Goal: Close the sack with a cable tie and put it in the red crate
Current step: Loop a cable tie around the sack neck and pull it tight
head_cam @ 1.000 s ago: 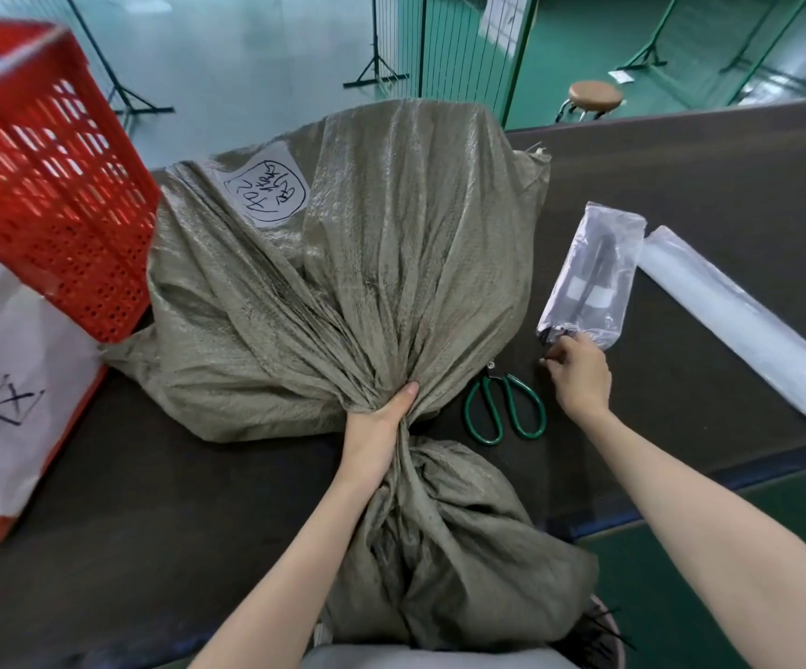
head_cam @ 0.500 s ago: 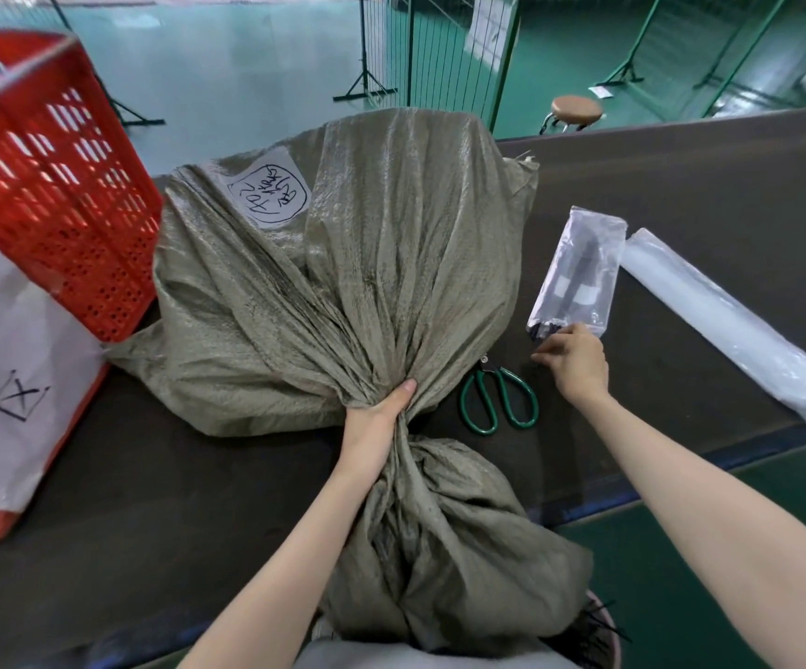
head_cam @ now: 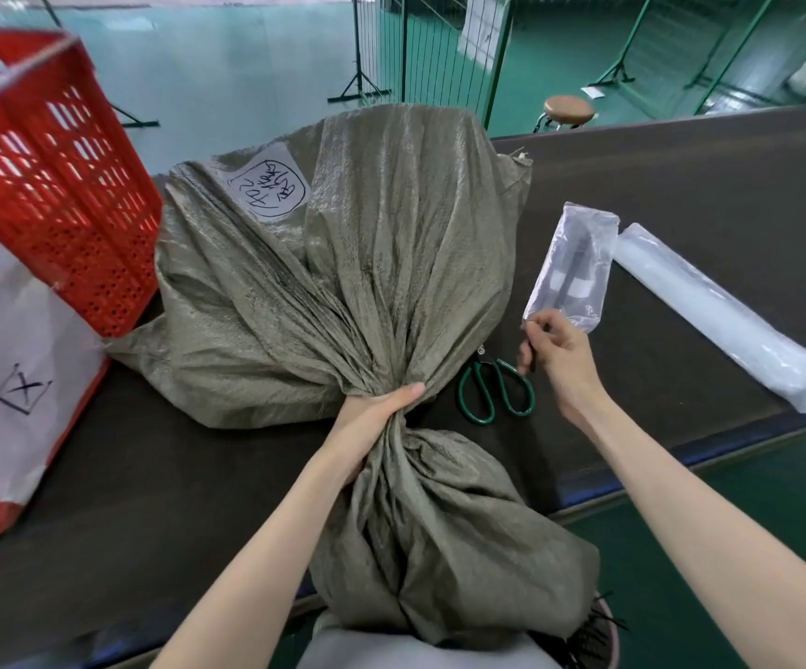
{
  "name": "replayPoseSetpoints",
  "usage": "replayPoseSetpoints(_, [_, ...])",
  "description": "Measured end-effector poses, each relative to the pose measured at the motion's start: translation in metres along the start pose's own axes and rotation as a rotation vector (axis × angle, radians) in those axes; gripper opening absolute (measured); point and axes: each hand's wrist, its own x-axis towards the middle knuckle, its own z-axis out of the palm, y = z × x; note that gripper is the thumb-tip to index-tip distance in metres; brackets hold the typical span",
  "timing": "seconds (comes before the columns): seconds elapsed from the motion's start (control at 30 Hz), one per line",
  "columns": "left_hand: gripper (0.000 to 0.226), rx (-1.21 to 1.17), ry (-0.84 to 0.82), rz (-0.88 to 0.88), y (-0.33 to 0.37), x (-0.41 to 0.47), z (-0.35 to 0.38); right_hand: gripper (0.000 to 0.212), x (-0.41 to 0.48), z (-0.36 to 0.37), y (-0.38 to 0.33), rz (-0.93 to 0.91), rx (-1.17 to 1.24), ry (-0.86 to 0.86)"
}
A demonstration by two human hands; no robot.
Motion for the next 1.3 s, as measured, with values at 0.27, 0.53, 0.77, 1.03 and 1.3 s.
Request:
replayPoseSetpoints(0.27, [0.013,0.043,-0.076,-0.102,0.007,-0.007,-0.008,0.022,-0.057,0.036,-0.007,0.189,0.151,-0.219])
replayPoseSetpoints(0.53, [0.015,0.007,0.013,-0.11,0.01,-0.014,0.0,0.025,-0.078,0.041,-0.014,-0.023,-0.237,-0.263])
replayPoseSetpoints(0.77, [0.028,0.039,0.035,-0.07,0.014,-0.019,0.0,0.019,-0.072,0.032,-0.007,0.177,-0.51,-0.409])
replayPoseSetpoints(1.03, [0.034,-0.014,0.214,0.027,0.015,-0.03,0.002,0.021,-0.057,0.056,0.002,0.149,-0.822,-0.649])
replayPoseSetpoints(1.3, [0.067,-0.585,0.23,-0.06,0.0,-0.063,0.003,0.043,-0.061,0.1,-0.014,0.082,-0.6,-0.55])
